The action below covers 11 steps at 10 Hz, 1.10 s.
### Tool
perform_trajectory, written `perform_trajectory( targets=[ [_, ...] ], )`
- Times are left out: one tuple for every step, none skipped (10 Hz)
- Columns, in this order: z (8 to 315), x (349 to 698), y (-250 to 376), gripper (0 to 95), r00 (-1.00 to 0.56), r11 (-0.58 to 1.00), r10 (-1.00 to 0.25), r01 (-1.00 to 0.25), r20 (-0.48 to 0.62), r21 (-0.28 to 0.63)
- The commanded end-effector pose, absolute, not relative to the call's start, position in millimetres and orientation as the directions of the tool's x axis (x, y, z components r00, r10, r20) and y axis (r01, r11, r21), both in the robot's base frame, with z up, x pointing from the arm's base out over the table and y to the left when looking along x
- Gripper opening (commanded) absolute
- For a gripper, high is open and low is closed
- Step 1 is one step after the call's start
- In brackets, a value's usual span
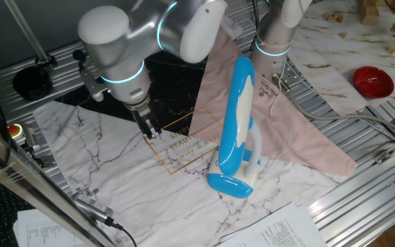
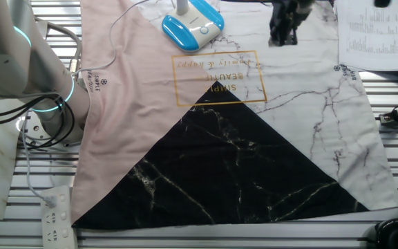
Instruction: Turn on the desk lamp by pressing the button
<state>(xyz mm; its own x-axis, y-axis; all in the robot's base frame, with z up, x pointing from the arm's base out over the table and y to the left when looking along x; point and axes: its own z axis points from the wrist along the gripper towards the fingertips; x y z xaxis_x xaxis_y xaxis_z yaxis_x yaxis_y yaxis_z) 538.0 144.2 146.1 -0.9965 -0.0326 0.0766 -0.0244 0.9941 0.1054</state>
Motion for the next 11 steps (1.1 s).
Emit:
perform_trajectory(
  targets=[
    [139,538,157,0.0,-0.996,0.985,0.02,0.033,0.082,0.168],
    [138,538,157,0.0,-0.995,0.978,0.036,0.054,0.09,0.203],
    [138,538,157,0.0,-0.994,0.964,0.049,0.073,0.1,0.255],
    [138,538,157,0.0,-0.993,0.951,0.048,0.08,0.112,0.299],
    [139,538,158,0.0,-0.993,0.951,0.036,0.07,0.116,0.301],
    [138,536,158,0.0,-0.993,0.955,0.024,0.058,0.119,0.291],
    [137,533,158,0.0,-0.993,0.96,-0.009,0.025,0.12,0.278],
    [138,530,155,0.0,-0.991,0.966,-0.058,-0.025,0.124,0.256],
    [140,526,152,0.0,-0.99,0.973,-0.073,-0.043,0.124,0.226],
    [141,524,150,0.0,-0.989,0.976,-0.082,-0.055,0.123,0.21],
    [141,523,150,0.0,-0.988,0.974,-0.091,-0.063,0.121,0.217]
  ],
)
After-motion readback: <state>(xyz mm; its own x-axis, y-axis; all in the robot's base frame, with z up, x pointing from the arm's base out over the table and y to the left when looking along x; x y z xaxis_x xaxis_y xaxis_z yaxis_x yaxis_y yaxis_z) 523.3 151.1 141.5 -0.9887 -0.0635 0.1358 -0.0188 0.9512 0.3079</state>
